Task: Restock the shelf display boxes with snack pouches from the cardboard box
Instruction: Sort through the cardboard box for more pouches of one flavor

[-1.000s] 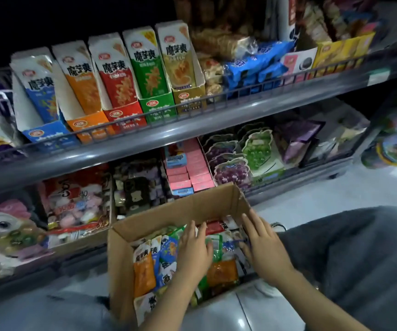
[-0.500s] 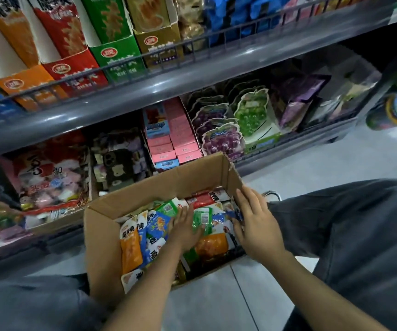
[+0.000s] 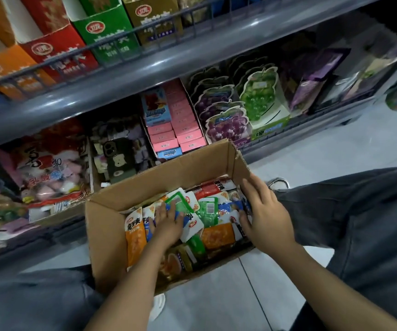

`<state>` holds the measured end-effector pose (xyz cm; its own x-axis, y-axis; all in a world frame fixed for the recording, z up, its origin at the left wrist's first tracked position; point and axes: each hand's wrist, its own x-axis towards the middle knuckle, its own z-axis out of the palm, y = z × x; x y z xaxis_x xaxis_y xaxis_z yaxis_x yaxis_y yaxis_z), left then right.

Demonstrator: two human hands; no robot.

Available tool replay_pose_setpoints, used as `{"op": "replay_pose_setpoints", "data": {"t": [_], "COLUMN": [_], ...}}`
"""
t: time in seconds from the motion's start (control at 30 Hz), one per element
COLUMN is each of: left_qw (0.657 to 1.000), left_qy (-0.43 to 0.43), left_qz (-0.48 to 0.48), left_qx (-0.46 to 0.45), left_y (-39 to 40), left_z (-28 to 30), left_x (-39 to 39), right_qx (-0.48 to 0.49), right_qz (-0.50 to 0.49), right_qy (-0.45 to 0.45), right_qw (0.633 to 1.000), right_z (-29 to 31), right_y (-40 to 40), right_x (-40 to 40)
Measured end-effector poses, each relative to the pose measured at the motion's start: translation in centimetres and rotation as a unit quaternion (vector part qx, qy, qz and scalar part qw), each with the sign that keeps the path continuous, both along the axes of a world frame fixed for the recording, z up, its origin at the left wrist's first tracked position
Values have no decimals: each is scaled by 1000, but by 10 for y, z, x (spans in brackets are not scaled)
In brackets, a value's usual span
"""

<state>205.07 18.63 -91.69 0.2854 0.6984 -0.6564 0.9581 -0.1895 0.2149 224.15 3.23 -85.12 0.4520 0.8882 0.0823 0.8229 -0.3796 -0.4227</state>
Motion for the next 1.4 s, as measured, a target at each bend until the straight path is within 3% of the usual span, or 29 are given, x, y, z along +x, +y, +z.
{"op": "replay_pose_setpoints", "data": {"t": [0.1,0.23,0.37,0.5,0.7,0.9,1.07,1.4], "left_qw": [998,981,975,984,984,995,994,964], "left_qy": [-34,-4,-2,-9,3,-77,-78,-254], "left_qz": [-47,-194,-223,-178,-170,-22,-47,75], "left_qx": [-39,-16,23,1,50,-52,-52,-33], "left_y": [-2,12,24,23,18,28,33,46], "left_z": [10,22,23,16,17,21,35,106], "left_x": [1,6,12,14,27,34,31,37], "right_qx": [-7,-15,-16,-8,-5,-10,-8,-2], "right_qz": [-3,1,5,5,3,4,1,-2], "right_qy": [3,5,7,10,7,6,2,6], "right_qw": [1000,1000,1000,1000,1000,1000,1000,1000], "right_z": [1,2,4,6,8,7,9,8], "right_y": [1,0,-1,0,0,0,1,0], "right_x": [-1,0,1,1,0,0,-1,0]}}
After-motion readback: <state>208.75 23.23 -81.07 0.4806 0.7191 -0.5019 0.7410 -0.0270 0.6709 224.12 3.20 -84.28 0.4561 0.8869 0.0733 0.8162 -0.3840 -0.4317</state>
